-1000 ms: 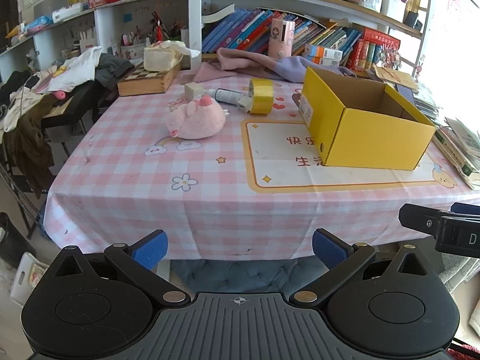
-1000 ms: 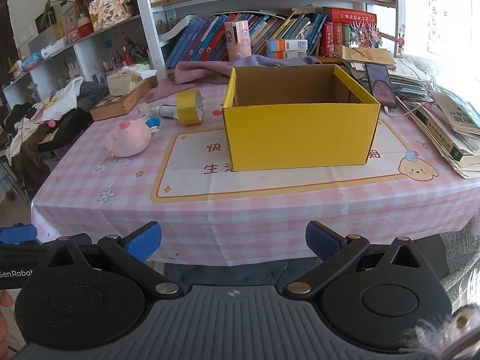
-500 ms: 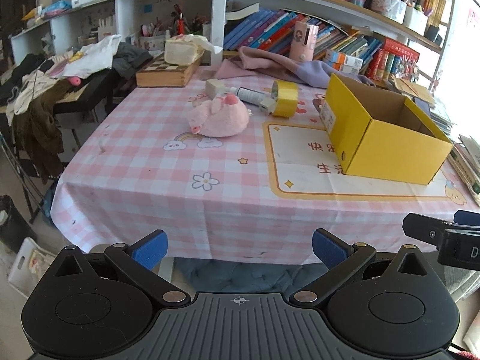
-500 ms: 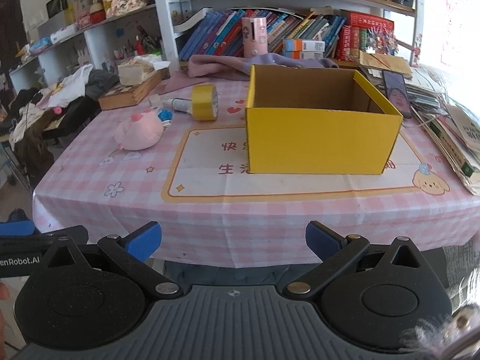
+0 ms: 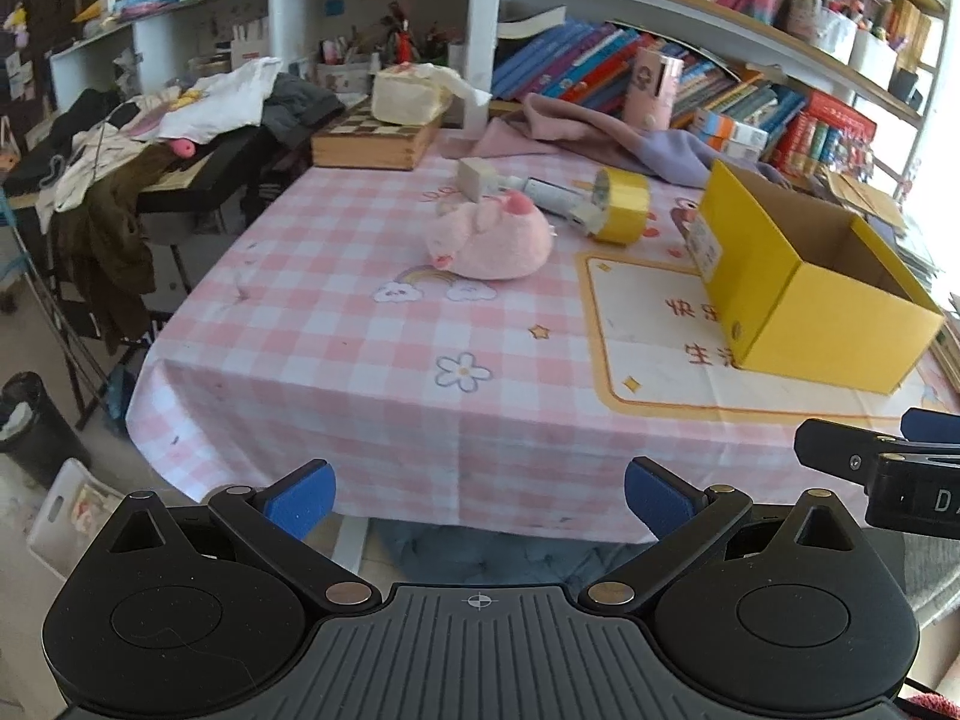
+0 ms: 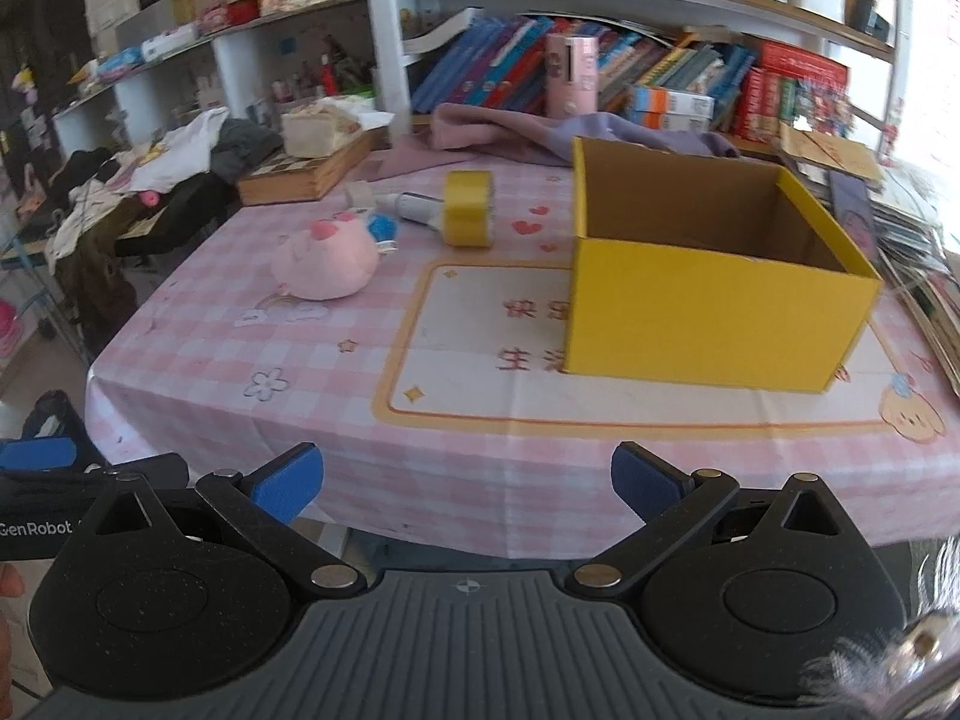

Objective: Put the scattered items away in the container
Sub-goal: 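Move the right tool toward the yellow tape roll beside the box, then grasp the yellow tape roll with the right tool while the left tool grasps the pink plush pig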

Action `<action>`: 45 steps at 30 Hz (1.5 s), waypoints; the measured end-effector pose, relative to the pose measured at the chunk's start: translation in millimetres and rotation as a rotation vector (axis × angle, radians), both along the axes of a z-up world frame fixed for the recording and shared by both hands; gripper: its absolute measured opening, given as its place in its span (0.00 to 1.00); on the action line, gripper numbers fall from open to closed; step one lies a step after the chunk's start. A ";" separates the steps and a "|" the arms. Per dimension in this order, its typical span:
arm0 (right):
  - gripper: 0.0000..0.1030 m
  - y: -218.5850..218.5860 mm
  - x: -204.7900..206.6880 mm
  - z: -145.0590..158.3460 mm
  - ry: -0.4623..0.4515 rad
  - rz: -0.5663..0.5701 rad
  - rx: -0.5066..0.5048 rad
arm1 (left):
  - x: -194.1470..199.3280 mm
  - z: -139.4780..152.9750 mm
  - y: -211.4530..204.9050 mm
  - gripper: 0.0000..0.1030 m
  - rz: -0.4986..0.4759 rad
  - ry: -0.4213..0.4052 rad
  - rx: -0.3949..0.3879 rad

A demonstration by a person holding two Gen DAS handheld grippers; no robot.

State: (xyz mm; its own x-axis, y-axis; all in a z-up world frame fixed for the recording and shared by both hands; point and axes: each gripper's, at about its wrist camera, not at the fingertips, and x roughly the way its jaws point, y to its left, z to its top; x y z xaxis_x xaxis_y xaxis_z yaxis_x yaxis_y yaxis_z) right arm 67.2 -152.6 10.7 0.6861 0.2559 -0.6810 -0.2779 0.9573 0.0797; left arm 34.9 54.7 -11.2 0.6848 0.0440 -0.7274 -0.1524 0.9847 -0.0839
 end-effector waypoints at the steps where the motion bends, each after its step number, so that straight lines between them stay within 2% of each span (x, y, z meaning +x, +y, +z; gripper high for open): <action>1: 1.00 2.8 3.1 0.2 0.000 0.007 -0.002 | 2.2 -0.8 1.3 1.00 0.002 0.003 0.001; 8: 1.00 20.6 27.5 -2.3 -0.015 0.068 -0.007 | 22.3 -4.0 13.9 1.00 0.012 -0.009 -0.039; 13: 1.00 29.1 46.3 -2.8 -0.041 0.112 0.001 | 42.7 -7.2 13.7 1.00 0.008 0.000 -0.011; 19: 1.00 36.8 78.3 -5.0 -0.018 0.144 0.017 | 64.8 -7.6 20.9 1.00 0.036 0.001 -0.025; 31: 0.98 39.7 149.7 4.4 -0.050 0.179 0.009 | 125.1 -0.5 23.0 1.00 0.082 0.002 -0.027; 38: 0.95 39.3 198.0 4.2 -0.061 0.193 0.029 | 167.8 -2.4 14.1 1.00 0.081 0.027 0.007; 45: 0.93 47.9 237.0 -3.1 -0.072 0.190 0.038 | 194.3 -12.0 8.7 1.00 0.085 0.062 0.040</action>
